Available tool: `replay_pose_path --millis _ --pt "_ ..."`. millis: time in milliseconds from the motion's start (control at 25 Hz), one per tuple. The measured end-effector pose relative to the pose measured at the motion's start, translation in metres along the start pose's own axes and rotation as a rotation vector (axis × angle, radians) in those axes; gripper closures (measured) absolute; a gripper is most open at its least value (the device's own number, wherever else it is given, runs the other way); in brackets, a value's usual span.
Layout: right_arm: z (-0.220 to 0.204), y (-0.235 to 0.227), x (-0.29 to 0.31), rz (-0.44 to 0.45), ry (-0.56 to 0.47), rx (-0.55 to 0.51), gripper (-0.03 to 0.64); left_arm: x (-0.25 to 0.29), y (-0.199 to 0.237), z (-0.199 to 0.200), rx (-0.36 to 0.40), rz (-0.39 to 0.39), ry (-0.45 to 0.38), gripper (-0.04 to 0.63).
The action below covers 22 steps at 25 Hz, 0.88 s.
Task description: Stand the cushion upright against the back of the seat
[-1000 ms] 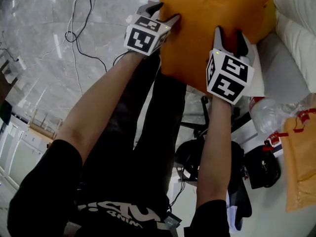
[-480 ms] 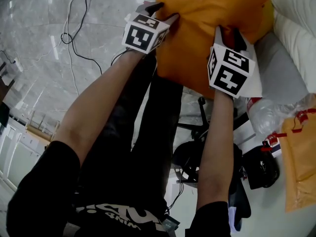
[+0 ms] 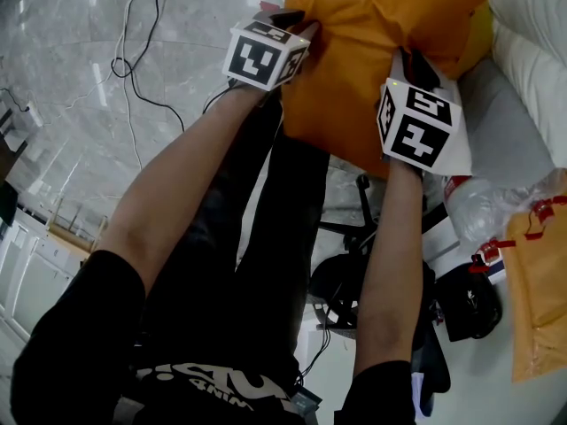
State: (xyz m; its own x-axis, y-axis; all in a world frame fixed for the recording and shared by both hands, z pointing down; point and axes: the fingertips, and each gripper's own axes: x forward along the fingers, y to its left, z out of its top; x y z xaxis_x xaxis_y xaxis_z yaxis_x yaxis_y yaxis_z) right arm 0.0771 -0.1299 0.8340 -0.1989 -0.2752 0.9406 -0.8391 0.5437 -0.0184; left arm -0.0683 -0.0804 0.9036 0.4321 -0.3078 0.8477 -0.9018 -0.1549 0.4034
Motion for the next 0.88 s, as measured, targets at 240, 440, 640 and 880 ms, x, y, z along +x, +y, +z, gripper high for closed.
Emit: replay_pose_path --millis 240,440,640,880 --pt "0.001 0.006 -0.001 0.038 -0.032 0.035 0.569 -0.002 -0.002 0.000 -0.018 -0.019 0.008 0.574" --pt "-0.002 0.005 -0.006 0.062 -0.049 0.067 0.580 -0.010 -0.007 0.001 -0.027 -0.040 -0.003 0.584" --pt "-0.003 -0.001 -0.017 0.055 -0.070 0.097 0.580 -0.021 -0.017 0.007 0.009 -0.045 0.003 0.584" --pt "-0.008 -0.013 -0.046 0.044 -0.119 0.125 0.580 -0.046 -0.044 0.013 0.054 -0.069 0.009 0.584"
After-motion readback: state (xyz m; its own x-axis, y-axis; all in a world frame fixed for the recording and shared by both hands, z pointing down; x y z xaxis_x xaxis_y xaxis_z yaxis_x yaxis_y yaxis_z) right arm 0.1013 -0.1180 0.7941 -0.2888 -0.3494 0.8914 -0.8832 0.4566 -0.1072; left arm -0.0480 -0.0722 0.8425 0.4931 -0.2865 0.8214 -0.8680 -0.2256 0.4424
